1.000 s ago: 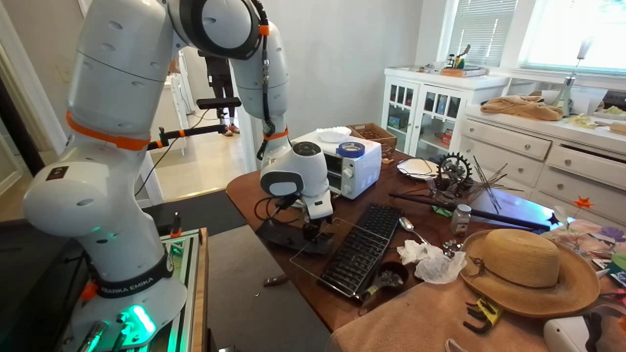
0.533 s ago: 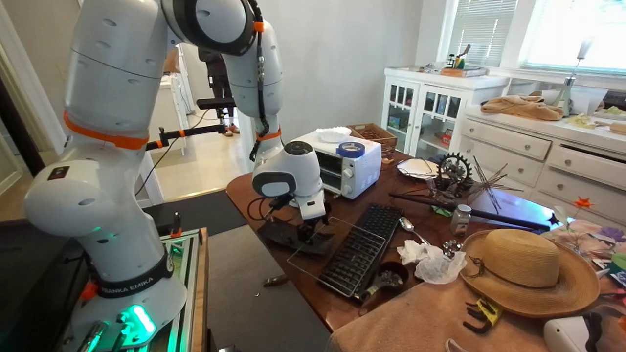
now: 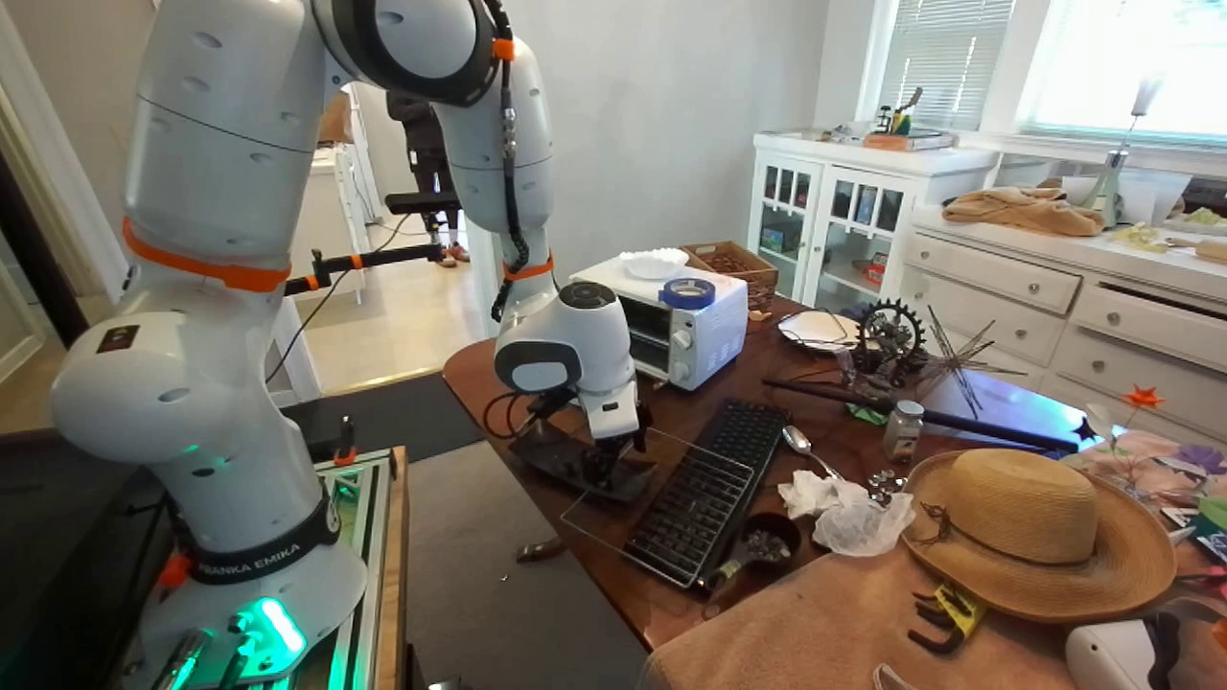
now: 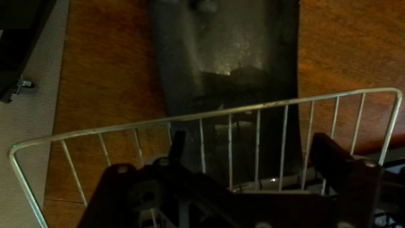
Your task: Put the metal object inside the mini oven
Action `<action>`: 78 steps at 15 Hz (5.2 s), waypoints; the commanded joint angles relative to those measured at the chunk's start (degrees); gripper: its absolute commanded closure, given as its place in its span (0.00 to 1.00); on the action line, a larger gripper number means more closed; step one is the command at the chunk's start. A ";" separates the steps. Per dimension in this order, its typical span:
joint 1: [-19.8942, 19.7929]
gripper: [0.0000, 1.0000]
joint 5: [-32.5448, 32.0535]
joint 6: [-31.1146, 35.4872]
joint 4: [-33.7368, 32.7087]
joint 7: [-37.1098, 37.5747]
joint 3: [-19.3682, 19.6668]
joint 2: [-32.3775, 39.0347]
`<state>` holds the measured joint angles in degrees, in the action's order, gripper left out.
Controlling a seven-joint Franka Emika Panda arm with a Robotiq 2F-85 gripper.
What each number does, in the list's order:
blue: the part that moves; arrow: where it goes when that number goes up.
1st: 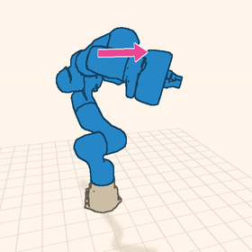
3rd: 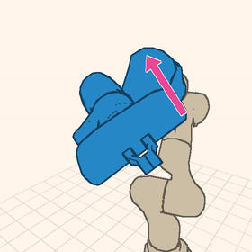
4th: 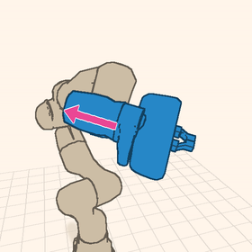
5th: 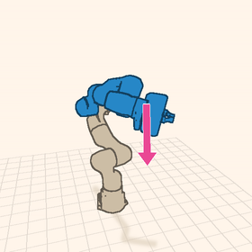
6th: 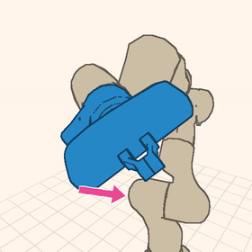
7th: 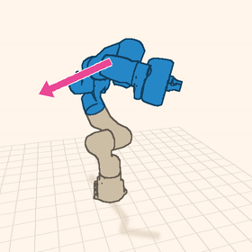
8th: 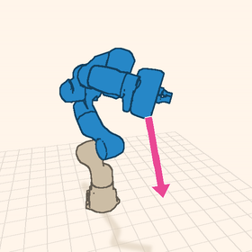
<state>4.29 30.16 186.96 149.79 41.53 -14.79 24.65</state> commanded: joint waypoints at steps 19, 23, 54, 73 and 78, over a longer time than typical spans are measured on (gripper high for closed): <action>0.58 0.57 -0.65 -13.95 -4.31 -3.38 4.09 -0.19; 0.91 0.57 -0.77 -13.89 -4.13 -3.29 4.28 -0.34; 86.44 0.57 -21.28 5.93 7.18 20.50 78.14 6.38; 81.92 0.32 -7.07 16.58 7.46 0.82 55.84 1.47; 81.77 0.32 -7.10 16.58 7.53 0.82 55.75 1.28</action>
<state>86.06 23.06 203.54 157.32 42.35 40.96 25.92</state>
